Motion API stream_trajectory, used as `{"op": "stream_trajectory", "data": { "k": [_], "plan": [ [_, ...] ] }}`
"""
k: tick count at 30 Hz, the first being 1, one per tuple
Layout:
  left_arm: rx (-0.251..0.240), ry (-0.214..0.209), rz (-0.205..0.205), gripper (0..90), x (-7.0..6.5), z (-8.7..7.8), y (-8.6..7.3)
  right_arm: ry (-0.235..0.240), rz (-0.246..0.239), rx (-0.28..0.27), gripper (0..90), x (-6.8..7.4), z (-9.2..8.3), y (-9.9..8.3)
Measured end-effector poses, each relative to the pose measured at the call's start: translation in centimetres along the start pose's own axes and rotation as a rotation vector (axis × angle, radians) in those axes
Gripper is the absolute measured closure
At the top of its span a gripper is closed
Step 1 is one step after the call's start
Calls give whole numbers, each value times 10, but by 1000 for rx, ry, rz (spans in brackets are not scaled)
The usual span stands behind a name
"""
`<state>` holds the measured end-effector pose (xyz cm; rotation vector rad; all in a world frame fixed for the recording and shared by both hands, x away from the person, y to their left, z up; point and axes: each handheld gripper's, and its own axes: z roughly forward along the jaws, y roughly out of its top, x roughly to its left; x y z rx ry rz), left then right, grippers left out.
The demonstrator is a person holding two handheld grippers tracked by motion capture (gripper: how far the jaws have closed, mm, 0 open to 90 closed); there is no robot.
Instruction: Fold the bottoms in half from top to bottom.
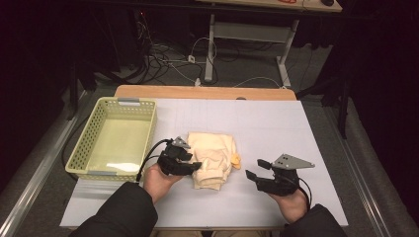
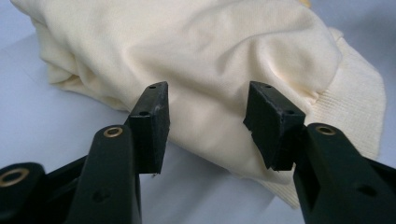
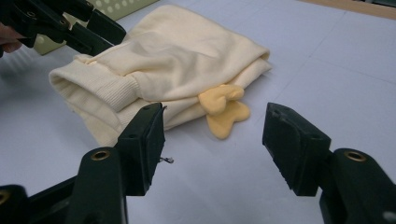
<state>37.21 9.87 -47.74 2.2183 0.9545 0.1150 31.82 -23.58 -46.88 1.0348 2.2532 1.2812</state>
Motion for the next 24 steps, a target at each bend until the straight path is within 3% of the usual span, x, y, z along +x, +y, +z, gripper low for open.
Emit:
{"op": "stream_trajectory", "data": {
  "k": [24],
  "plan": [
    [-10,2,-11,451,0,-1,0,-47,35,-67,349,-13,-25,-19]
  ]
}}
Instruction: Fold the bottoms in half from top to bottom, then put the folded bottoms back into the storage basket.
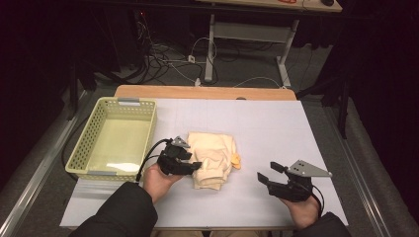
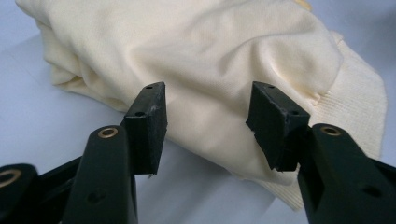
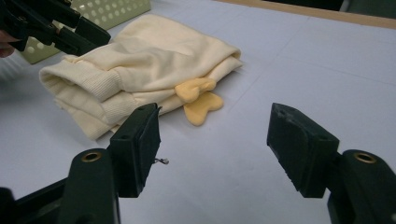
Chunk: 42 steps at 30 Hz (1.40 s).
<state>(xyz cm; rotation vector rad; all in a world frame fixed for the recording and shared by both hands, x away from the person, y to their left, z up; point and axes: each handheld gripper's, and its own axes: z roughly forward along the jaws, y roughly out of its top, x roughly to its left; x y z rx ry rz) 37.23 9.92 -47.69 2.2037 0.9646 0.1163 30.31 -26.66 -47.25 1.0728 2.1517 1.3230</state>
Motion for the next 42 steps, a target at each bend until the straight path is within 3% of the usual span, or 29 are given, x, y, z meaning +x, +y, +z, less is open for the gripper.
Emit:
{"op": "stream_trajectory", "data": {
  "k": [13,34,38,42],
  "plan": [
    [-13,-13,-13,443,1,-2,0,-49,41,-21,343,-12,-16,-13],
    [-36,-11,-31,412,3,-8,1,-77,50,-23,331,-20,-26,-20],
    [-56,-12,-48,389,5,-11,1,-81,53,-21,330,-22,-25,-20],
    [-59,-16,-91,327,12,-11,2,-79,47,-19,330,-21,-24,-19]
  ]
}}
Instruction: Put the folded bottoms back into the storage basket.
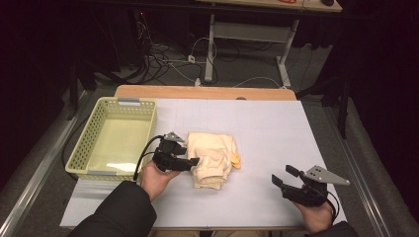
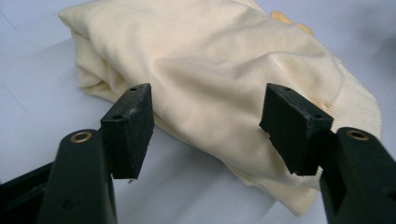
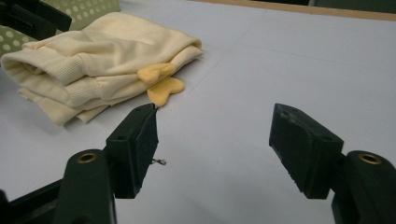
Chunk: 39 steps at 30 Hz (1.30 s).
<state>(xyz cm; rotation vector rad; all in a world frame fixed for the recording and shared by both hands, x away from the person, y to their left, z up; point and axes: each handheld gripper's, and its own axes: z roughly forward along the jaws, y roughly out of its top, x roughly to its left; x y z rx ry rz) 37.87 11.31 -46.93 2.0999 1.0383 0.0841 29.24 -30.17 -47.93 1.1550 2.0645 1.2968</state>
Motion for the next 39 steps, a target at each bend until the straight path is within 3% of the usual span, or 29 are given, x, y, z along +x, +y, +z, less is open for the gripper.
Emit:
{"op": "stream_trajectory", "data": {
  "k": [9,12,18,22,35,39],
  "plan": [
    [-13,19,-26,274,5,0,14,15,-4,3,330,0,3,0],
    [16,2,-49,247,9,9,21,18,-9,6,330,2,4,1],
    [76,43,-88,178,18,27,34,22,-10,3,330,2,4,1],
    [98,71,-101,160,22,34,36,31,-24,3,330,4,4,1],
    [168,68,-154,110,34,60,33,49,-36,12,330,6,6,1],
    [181,72,-141,113,32,62,31,47,-44,13,330,8,6,1]
  ]
}}
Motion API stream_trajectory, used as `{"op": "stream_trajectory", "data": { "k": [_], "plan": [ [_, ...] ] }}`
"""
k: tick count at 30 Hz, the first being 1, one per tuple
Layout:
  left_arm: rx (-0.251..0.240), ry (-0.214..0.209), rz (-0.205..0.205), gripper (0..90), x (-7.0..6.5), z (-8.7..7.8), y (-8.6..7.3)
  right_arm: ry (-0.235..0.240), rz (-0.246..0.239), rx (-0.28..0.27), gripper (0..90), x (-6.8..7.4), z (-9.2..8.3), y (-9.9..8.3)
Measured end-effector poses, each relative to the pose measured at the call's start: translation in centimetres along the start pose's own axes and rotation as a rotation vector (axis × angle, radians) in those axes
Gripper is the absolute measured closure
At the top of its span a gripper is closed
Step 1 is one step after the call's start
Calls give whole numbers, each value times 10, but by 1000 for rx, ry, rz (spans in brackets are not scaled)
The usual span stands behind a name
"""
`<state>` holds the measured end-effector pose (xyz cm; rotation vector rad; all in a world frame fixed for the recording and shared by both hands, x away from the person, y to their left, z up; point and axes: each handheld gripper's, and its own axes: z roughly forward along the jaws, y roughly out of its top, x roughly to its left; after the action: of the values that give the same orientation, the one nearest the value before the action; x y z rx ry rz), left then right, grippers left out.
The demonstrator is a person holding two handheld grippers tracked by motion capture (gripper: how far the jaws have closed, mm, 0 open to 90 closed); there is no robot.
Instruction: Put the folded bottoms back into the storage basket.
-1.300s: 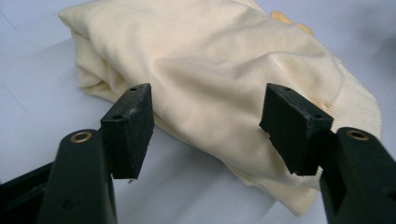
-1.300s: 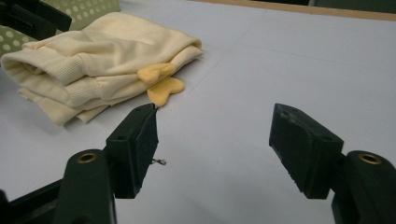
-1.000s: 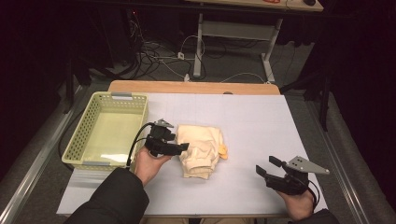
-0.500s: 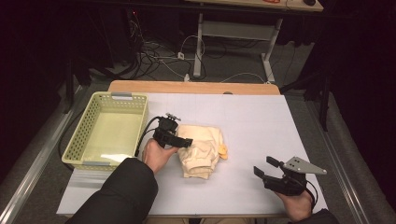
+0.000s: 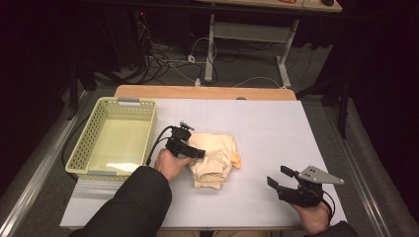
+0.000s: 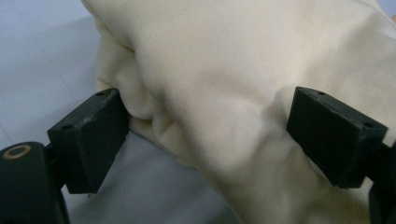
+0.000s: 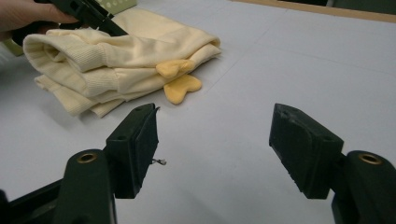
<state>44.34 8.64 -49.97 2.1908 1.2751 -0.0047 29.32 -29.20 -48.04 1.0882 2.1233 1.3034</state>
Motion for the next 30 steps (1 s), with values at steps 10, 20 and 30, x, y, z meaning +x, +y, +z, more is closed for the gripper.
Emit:
{"op": "stream_trajectory", "data": {
  "k": [10,20,30],
  "plan": [
    [4,10,22,198,-8,2,-1,1,3,5,330,-1,1,0],
    [-6,-42,40,506,-18,3,-4,-3,-3,4,332,1,1,0],
    [0,-84,32,606,-16,1,-3,-4,5,5,332,0,1,-1]
  ]
}}
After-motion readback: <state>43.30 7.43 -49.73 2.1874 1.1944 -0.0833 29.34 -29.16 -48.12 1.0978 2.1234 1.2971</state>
